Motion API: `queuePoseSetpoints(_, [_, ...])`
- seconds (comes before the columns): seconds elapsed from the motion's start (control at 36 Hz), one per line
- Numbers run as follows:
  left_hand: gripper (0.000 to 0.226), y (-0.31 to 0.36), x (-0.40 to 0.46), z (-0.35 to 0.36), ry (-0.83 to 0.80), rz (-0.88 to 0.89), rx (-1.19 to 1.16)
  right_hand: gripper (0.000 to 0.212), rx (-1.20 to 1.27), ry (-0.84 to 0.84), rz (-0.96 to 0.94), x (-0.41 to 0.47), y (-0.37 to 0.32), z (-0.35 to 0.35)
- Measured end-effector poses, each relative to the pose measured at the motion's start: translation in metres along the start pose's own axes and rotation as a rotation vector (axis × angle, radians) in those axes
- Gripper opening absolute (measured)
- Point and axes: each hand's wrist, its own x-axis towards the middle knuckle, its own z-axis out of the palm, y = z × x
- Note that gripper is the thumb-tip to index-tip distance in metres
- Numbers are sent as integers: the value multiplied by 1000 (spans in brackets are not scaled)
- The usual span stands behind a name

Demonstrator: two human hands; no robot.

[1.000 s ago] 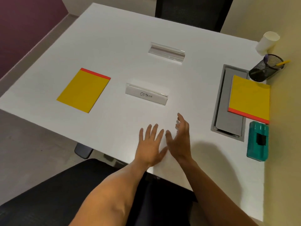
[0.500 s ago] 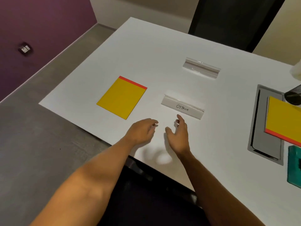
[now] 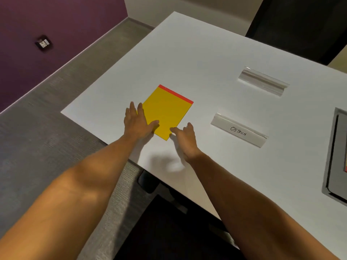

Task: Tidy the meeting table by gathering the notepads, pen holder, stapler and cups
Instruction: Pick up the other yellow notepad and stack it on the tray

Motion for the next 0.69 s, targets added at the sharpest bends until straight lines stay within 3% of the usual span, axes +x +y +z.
queuePoseSetpoints(0.22, [114, -15, 30, -3, -99, -107, -112, 105, 149, 79, 70, 24, 0, 36])
queuePoseSetpoints(0.31, [119, -14, 32, -3, -111, -181, -200, 78, 194, 113, 127, 33, -8, 41])
queuePoseSetpoints(0.44, [109, -6, 27, -2, -105, -202, -155, 40, 137, 95, 160, 29, -16, 40])
queuePoseSetpoints(0.58, [94, -9, 16, -2, -134, -333, -127, 37, 105, 85, 198, 27, -9, 35])
queuePoseSetpoints(0.69, [77, -15, 2, 1, -150, -385, -256, 31, 61, 131, 209, 26, 0, 29])
